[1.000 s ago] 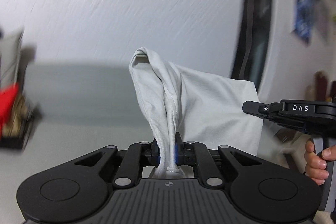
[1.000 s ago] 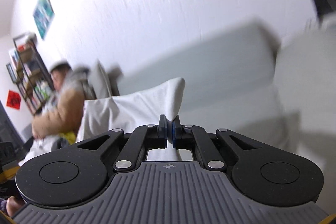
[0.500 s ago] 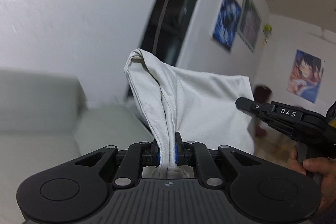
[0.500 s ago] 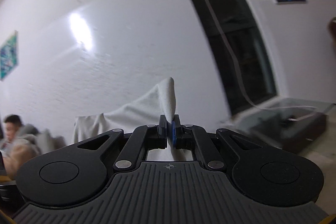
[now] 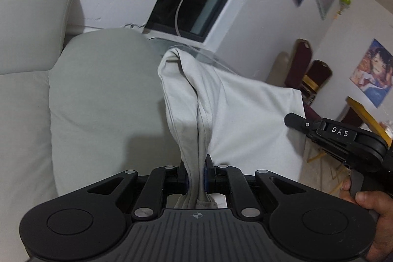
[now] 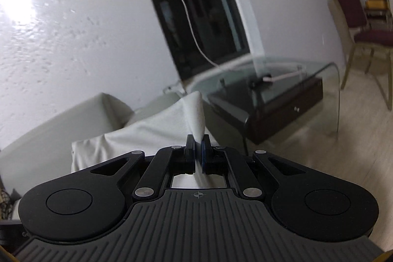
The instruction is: Fold clothes
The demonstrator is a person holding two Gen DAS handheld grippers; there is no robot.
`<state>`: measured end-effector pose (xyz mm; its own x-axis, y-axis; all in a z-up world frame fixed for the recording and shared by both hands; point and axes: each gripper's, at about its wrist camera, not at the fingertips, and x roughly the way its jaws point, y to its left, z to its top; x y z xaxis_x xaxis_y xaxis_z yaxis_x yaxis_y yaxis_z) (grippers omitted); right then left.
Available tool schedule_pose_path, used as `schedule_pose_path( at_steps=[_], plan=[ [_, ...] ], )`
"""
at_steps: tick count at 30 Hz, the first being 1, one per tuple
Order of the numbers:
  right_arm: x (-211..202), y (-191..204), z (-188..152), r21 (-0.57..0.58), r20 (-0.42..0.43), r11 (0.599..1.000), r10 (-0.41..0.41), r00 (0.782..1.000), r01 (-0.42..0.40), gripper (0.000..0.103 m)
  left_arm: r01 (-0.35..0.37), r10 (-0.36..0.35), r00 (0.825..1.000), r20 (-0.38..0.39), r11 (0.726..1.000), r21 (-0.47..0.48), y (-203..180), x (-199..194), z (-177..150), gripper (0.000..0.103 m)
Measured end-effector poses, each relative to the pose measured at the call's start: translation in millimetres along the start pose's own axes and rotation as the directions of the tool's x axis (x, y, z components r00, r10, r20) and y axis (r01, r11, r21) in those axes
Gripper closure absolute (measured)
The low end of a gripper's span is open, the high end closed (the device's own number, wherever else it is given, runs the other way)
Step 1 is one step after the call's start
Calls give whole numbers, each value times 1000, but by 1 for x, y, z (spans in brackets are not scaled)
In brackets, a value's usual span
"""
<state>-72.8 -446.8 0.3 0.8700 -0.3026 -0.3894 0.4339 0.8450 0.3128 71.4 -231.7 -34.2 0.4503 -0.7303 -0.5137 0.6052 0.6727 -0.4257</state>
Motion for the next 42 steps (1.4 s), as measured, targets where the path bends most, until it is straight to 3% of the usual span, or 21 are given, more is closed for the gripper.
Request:
schedule_pose_path(
  at_steps=[3, 4, 5, 7, 8, 9, 11, 13, 14, 17, 22, 24, 27, 29, 31, 32, 33, 35, 37, 40, 42],
  plan=[
    [51, -5, 3, -10, -78, 1000, -29, 997, 28, 94, -112, 111, 990, -85, 994, -4, 18, 35, 8, 76],
    [62, -9, 3, -9, -104, 999, -45, 994, 44, 79, -166, 163, 981, -105, 986, -13, 25, 36, 8, 77],
    [68, -16, 4, 3, -117, 998, -65, 991, 66, 71, -205, 201, 972, -119, 978, -24, 32, 35, 7, 77],
    [78, -28, 5, 27, -144, 993, -106, 984, 111, 62, -194, 187, 977, -104, 979, -59, 42, 18, 3, 66],
    [76, -35, 5, 37, -139, 992, -116, 983, 122, 53, -185, 178, 979, -97, 981, -63, 42, 8, 1, 65],
    [66, -42, 4, 41, -124, 992, -113, 986, 119, 51, -176, 169, 981, -90, 982, -68, 43, -1, -2, 65],
    [48, -53, 0, 38, -131, 994, -92, 987, 98, 52, -131, 124, 989, -86, 989, -75, 40, -14, -7, 71],
    [37, -61, -8, 43, -200, 998, -45, 979, 55, 59, -74, 70, 992, -107, 997, -36, 32, -10, -9, 98],
    [32, -61, -14, 44, -239, 999, -20, 971, 32, 71, -53, 53, 991, -124, 999, -2, 27, -6, -11, 99],
    [19, -53, -33, 23, -339, 999, 47, 940, -41, 83, -30, 61, 982, -180, 985, 171, -8, 9, -25, 100],
    [25, -33, -63, -108, -479, 991, 15, 878, -76, 83, -99, 197, 933, -301, 945, 313, -24, 45, -52, 99],
    [20, -33, -70, -132, -503, 989, -8, 864, -67, 82, -127, 213, 925, -313, 953, 274, -16, 40, -53, 94],
    [2, -32, -76, -166, -544, 985, -56, 837, -43, 74, -182, 276, 896, -348, 943, 279, -13, 26, -55, 92],
    [-8, -31, -77, -193, -572, 981, -98, 814, -17, 74, -207, 296, 890, -346, 940, 271, -19, 7, -54, 92],
    [-16, -30, -72, -187, -586, 982, -123, 801, 14, 73, -228, 308, 891, -333, 939, 258, -27, -13, -51, 82],
    [-26, -28, -65, -166, -575, 986, -116, 810, 24, 71, -235, 309, 896, -318, 939, 251, -33, -22, -47, 66],
    [-36, -26, -58, -140, -559, 990, -100, 823, 25, 66, -242, 310, 901, -303, 939, 243, -38, -32, -42, 58],
    [-59, -18, -42, -80, -512, 997, -45, 858, 4, 47, -243, 303, 913, -274, 942, 231, -51, -51, -33, 53],
    [-82, -7, -26, -49, -475, 998, 2, 880, -28, 34, -237, 289, 927, -240, 946, 223, -66, -72, -26, 30],
    [-109, 13, -7, -54, -460, 997, 17, 888, -47, 22, -231, 274, 944, -185, 947, 222, -84, -104, -19, 15],
    [-123, 24, 1, -74, -462, 996, 9, 887, -49, 21, -235, 272, 949, -158, 947, 219, -93, -122, -18, 10]
  ],
)
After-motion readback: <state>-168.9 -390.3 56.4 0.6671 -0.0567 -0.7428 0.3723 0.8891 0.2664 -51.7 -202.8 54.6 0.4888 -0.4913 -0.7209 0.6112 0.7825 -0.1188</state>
